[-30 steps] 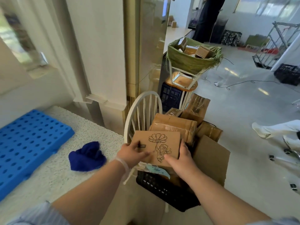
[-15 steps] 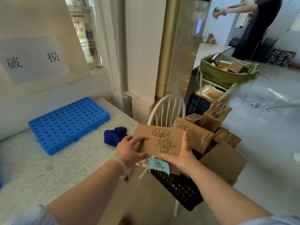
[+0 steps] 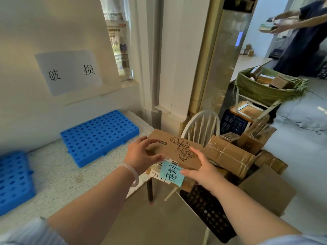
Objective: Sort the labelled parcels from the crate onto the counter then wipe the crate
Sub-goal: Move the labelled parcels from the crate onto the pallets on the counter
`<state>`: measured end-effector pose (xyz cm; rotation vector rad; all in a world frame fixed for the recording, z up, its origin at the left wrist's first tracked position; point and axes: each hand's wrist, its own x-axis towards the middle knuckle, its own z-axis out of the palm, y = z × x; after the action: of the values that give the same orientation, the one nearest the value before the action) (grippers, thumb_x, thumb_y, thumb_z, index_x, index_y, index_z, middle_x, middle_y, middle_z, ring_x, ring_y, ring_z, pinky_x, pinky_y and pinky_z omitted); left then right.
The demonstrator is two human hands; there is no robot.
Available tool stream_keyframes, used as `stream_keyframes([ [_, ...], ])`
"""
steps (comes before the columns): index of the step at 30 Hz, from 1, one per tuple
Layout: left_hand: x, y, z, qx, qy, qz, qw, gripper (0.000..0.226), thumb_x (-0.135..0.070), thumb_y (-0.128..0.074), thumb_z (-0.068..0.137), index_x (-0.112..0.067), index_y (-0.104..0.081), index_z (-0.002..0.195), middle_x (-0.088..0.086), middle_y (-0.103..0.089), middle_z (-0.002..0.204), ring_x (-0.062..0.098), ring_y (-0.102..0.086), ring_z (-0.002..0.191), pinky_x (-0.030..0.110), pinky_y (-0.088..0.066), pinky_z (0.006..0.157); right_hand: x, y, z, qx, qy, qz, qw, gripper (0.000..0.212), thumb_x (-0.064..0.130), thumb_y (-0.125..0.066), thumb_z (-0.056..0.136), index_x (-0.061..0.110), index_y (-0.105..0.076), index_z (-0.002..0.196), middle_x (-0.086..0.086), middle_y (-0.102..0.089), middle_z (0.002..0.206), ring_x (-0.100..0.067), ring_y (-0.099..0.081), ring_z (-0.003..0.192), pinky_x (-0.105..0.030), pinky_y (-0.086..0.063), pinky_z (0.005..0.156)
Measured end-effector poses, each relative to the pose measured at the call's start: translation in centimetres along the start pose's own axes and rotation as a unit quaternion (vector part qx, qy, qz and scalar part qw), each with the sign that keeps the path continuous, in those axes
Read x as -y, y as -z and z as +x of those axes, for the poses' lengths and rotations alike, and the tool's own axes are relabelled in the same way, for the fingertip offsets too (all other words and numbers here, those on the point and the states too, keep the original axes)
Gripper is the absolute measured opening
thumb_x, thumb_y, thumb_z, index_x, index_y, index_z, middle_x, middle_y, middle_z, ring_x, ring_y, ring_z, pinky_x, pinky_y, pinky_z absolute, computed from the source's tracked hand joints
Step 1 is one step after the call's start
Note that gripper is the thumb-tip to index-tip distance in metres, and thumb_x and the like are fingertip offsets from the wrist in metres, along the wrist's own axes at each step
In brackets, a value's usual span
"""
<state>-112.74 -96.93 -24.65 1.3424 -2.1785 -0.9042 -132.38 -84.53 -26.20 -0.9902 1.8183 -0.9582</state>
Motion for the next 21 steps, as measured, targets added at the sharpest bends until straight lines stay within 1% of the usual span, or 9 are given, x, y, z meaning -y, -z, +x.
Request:
stream_keyframes([
  [2, 0.7, 1.9, 0.1, -0.028, -0.018, -0.031, 0.999, 0.059, -0.045, -0.078, 0.075, -0.042, -0.055, 0.129, -0.009, -0.04, 0.148, 0.018, -0.041, 0.133, 0.046, -0.045, 0.106, 0.5, -1.2, 0.6, 0.009, -0.013, 0.054, 0.998, 0.089, 0.03, -0.084, 0.073, 0.054, -0.032, 0.141, 0.009, -0.049, 0.139, -0.021, -0.045, 0.129, -0.056, -0.047, 0.101],
  [5, 1.2, 4.8, 0.1, -0.079, -0.037, -0.055, 0.995, 0.056, -0.035, -0.074, 0.082, -0.033, -0.053, 0.134, -0.009, -0.049, 0.137, 0.01, -0.048, 0.121, 0.036, -0.046, 0.105, 1.6, -3.0, 1.6, 0.005, -0.028, 0.136, 0.99, 0.082, 0.027, -0.083, 0.073, 0.053, -0.038, 0.137, 0.007, -0.055, 0.13, -0.024, -0.056, 0.118, -0.058, -0.053, 0.092],
  [7, 1.5, 6.2, 0.2, -0.1, -0.031, -0.069, 0.992, 0.061, -0.033, -0.074, 0.083, -0.033, -0.048, 0.139, -0.008, -0.047, 0.139, 0.013, -0.046, 0.125, 0.037, -0.043, 0.108, 2.3, -4.2, 2.3, 0.003, -0.032, 0.171, 0.985, 0.079, 0.026, -0.082, 0.076, 0.05, -0.04, 0.138, 0.007, -0.057, 0.126, -0.024, -0.06, 0.112, -0.058, -0.056, 0.086],
  [11, 3.4, 7.7, 0.2, -0.133, 0.025, -0.147, 0.98, 0.105, -0.054, -0.075, 0.067, -0.039, -0.017, 0.153, -0.005, -0.025, 0.157, 0.018, -0.027, 0.143, 0.047, -0.032, 0.115, 4.0, -6.9, 3.7, 0.019, -0.044, 0.255, 0.966, 0.077, 0.028, -0.082, 0.071, 0.043, -0.044, 0.137, 0.001, -0.06, 0.126, -0.027, -0.062, 0.11, -0.059, -0.057, 0.08],
  [13, 5.1, 7.9, -0.2, -0.145, 0.06, -0.202, 0.967, 0.121, -0.057, -0.076, 0.059, -0.044, 0.0, 0.152, -0.005, -0.015, 0.161, 0.022, -0.022, 0.146, 0.052, -0.028, 0.116, 5.0, -8.4, 4.4, 0.031, -0.057, 0.299, 0.952, 0.075, 0.029, -0.081, 0.068, 0.039, -0.046, 0.133, -0.005, -0.061, 0.125, -0.032, -0.062, 0.111, -0.062, -0.056, 0.079],
  [14, 6.0, 7.9, -0.4, -0.136, 0.073, -0.222, 0.963, 0.125, -0.057, -0.078, 0.057, -0.052, 0.007, 0.148, -0.005, -0.013, 0.162, 0.023, -0.021, 0.147, 0.055, -0.028, 0.116, 5.5, -9.2, 4.8, 0.04, -0.067, 0.317, 0.945, 0.072, 0.03, -0.081, 0.069, 0.038, -0.047, 0.132, -0.008, -0.062, 0.124, -0.035, -0.061, 0.111, -0.063, -0.055, 0.081],
  [17, 8.1, 7.6, -0.8, -0.075, 0.061, -0.262, 0.96, 0.12, -0.051, -0.083, 0.057, -0.082, 0.012, 0.122, -0.008, -0.021, 0.159, 0.021, -0.031, 0.143, 0.054, -0.039, 0.109, 6.8, -11.9, 5.9, 0.076, -0.102, 0.342, 0.931, 0.069, 0.035, -0.079, 0.073, 0.034, -0.047, 0.134, -0.014, -0.058, 0.126, -0.041, -0.058, 0.112, -0.066, -0.052, 0.085],
  [19, 8.8, 7.4, -0.8, -0.062, 0.036, -0.246, 0.967, 0.117, -0.039, -0.084, 0.067, -0.084, 0.01, 0.12, -0.01, -0.028, 0.152, 0.014, -0.036, 0.137, 0.045, -0.045, 0.106, 8.0, -14.0, 6.3, 0.108, -0.126, 0.331, 0.929, 0.066, 0.043, -0.077, 0.073, 0.034, -0.047, 0.131, -0.015, -0.056, 0.128, -0.042, -0.058, 0.114, -0.065, -0.052, 0.088],
  [21, 9.7, 8.0, -0.5, -0.075, 0.021, -0.213, 0.974, 0.111, -0.032, -0.081, 0.076, -0.074, 0.006, 0.13, -0.011, -0.025, 0.149, 0.011, -0.033, 0.136, 0.038, -0.042, 0.109, 9.2, -16.0, 6.8, 0.127, -0.138, 0.288, 0.939, 0.058, 0.053, -0.07, 0.08, 0.035, -0.046, 0.129, -0.015, -0.054, 0.13, -0.04, -0.057, 0.115, -0.06, -0.053, 0.088],
])
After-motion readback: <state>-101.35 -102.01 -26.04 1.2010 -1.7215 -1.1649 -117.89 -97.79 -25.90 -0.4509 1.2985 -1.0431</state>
